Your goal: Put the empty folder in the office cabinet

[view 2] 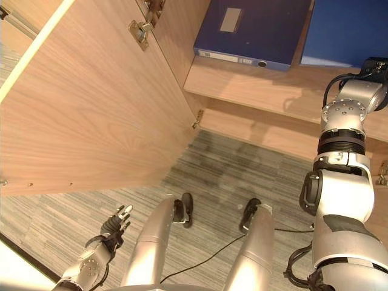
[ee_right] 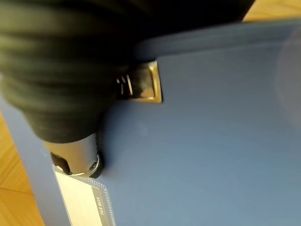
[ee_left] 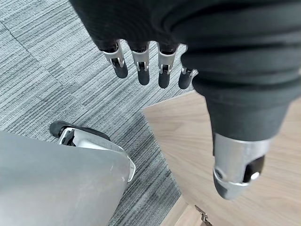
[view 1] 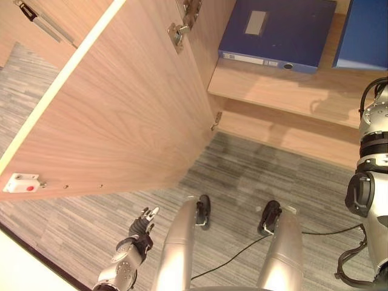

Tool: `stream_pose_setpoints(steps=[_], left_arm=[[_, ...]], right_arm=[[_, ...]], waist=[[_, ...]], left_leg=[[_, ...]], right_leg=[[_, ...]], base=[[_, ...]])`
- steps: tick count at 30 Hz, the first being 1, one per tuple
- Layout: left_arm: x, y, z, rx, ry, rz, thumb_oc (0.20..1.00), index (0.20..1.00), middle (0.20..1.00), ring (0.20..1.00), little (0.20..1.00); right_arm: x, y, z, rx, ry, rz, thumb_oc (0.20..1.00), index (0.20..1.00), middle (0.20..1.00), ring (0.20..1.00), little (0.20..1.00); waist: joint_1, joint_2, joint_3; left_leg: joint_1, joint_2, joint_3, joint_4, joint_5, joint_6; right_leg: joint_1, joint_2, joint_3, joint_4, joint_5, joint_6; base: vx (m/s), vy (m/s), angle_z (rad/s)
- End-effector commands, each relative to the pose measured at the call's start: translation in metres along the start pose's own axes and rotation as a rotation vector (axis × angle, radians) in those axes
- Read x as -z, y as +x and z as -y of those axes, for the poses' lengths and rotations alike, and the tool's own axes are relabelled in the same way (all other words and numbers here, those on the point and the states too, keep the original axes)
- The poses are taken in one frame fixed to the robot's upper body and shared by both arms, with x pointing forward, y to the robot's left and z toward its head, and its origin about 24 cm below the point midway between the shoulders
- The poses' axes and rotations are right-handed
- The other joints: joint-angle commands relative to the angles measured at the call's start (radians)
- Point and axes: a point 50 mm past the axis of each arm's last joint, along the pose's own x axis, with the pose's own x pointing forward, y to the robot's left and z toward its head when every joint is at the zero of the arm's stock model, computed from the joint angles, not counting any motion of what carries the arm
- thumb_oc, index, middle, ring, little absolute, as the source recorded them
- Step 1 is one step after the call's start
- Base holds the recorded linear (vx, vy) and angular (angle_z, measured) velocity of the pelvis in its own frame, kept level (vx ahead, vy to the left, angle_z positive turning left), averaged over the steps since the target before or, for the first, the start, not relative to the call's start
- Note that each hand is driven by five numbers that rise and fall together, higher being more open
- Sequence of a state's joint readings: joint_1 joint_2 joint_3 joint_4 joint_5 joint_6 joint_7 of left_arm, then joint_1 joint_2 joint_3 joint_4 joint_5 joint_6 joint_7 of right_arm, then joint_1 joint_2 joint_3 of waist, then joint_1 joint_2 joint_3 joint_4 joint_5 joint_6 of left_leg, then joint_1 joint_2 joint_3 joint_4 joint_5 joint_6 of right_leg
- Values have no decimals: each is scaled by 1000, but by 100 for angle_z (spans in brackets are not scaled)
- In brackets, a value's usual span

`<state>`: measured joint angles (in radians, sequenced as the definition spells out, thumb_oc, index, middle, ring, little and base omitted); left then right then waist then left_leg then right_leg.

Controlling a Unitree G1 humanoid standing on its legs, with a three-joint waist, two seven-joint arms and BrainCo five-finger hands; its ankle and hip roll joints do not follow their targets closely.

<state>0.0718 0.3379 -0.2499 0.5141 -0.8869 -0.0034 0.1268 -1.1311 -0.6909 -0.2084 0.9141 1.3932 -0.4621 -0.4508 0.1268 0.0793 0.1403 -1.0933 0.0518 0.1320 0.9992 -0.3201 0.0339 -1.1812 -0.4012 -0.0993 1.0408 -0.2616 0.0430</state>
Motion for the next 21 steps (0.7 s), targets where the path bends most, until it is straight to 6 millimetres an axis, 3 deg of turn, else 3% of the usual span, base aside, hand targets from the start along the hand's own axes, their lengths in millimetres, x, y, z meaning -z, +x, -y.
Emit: stream_pose_setpoints(steps=[1,2,4,9,13,15,21], left_arm=[[-9,-5,-32,-96,35,28,1000,1000,1000,1000,1000],[-8,-5,-33,-101,38,23,1000,1000,1000,1000,1000],[-7,-5,-35,-99,39,17,1000,1000,1000,1000,1000],[-7,-8,-43,-116,40,6,1000,1000,1000,1000,1000],[-11,-10,-52,-116,75,5,1000,1000,1000,1000,1000],[-10,-12,-53,-110,87,-3,1000,1000,1000,1000,1000],[0,-14,-56,-107,86,-47,1000,1000,1000,1000,1000]], right_arm=[[-34,-2,-39,-173,37,135,200,200,200,200,200],[-33,-2,-41,-182,29,134,200,200,200,200,200],[-30,0,-35,-171,2,112,1000,1000,1000,1000,1000],[-24,10,-29,-192,-230,23,1000,1000,1000,1000,1000],[-26,26,-6,-148,-673,-82,1000,1000,1000,1000,1000],[-26,27,-7,-152,-752,-109,1000,1000,1000,1000,1000],[-18,27,-2,-149,-760,-175,1000,1000,1000,1000,1000]], waist=[[15,-14,-14],[16,-14,-12],[15,-12,-11],[12,-17,-4],[7,-35,5],[5,-38,8],[10,-38,11]], left_leg=[[45,52,-38,-60,-55,-66],[46,52,-37,-64,-54,-67],[49,55,-34,-69,-52,-69],[54,62,-29,-74,-46,-72],[56,71,-24,-73,-41,-75],[53,73,-23,-69,-42,-76],[48,73,-23,-66,-46,-76]], right_leg=[[86,-46,31,-96,9,80],[87,-47,28,-99,11,82],[89,-46,25,-103,12,85],[90,-45,22,-111,21,85],[90,-46,19,-119,31,80],[86,-44,19,-120,33,77],[83,-41,18,-117,26,71]], base=[[0,0,0],[0,0,0],[0,0,0],[0,0,0],[0,0,0],[0,0,0],[5,-5,-2]])
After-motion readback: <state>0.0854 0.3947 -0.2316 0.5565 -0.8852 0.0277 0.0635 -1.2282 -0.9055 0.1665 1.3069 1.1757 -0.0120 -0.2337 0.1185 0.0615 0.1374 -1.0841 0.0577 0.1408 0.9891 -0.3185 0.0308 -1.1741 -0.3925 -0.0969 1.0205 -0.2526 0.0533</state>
